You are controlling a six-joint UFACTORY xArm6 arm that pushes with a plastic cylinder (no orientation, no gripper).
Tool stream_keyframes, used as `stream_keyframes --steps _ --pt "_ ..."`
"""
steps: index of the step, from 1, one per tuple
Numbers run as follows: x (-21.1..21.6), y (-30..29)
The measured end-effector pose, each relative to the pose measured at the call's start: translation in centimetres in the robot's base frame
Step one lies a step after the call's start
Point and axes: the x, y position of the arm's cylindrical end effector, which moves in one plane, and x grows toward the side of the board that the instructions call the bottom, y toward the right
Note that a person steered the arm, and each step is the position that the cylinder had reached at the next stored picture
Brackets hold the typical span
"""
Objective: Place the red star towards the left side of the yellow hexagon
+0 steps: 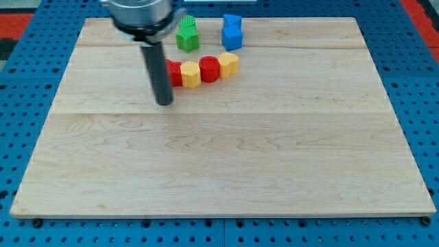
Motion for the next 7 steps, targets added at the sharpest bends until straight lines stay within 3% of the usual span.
stream_keyframes --steps 2,7 --pt "-1.0 4.5" --pt "-3.4 -1.8"
